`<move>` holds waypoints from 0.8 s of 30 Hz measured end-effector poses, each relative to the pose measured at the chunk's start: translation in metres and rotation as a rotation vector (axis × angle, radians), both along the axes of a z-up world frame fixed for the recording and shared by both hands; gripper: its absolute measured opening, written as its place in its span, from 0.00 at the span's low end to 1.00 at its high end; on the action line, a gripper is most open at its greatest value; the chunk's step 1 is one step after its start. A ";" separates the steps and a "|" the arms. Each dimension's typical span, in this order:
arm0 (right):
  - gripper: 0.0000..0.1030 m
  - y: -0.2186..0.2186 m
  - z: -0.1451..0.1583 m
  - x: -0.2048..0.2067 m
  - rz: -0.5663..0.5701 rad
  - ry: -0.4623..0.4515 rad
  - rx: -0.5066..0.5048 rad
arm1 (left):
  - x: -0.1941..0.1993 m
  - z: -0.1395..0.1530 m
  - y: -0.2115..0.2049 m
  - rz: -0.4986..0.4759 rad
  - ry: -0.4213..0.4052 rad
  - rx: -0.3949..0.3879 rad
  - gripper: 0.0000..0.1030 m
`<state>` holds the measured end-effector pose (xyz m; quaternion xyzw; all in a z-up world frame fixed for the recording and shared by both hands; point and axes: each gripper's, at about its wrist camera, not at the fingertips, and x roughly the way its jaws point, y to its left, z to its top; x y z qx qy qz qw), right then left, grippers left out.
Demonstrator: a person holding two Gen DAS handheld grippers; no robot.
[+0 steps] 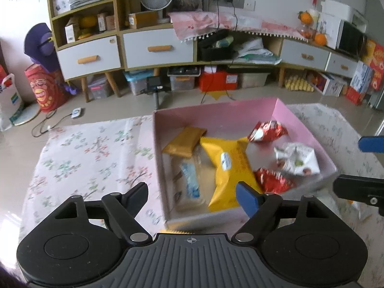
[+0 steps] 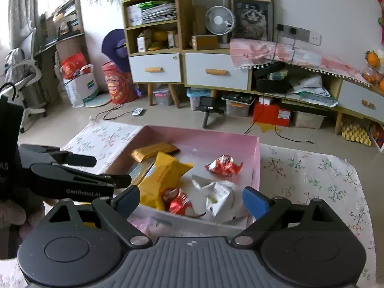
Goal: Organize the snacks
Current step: 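Withdraw both grippers from the box back toward the snack pile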
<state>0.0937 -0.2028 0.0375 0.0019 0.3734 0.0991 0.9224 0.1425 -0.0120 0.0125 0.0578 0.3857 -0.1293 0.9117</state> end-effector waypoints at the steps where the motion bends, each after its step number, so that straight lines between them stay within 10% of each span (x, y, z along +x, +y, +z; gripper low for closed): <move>1: 0.70 0.001 0.001 -0.003 0.009 0.002 -0.007 | -0.004 0.000 0.002 0.000 0.001 0.011 0.79; 24: 0.76 0.004 -0.021 -0.073 0.145 0.023 -0.073 | -0.096 -0.021 0.024 -0.178 -0.021 0.126 0.87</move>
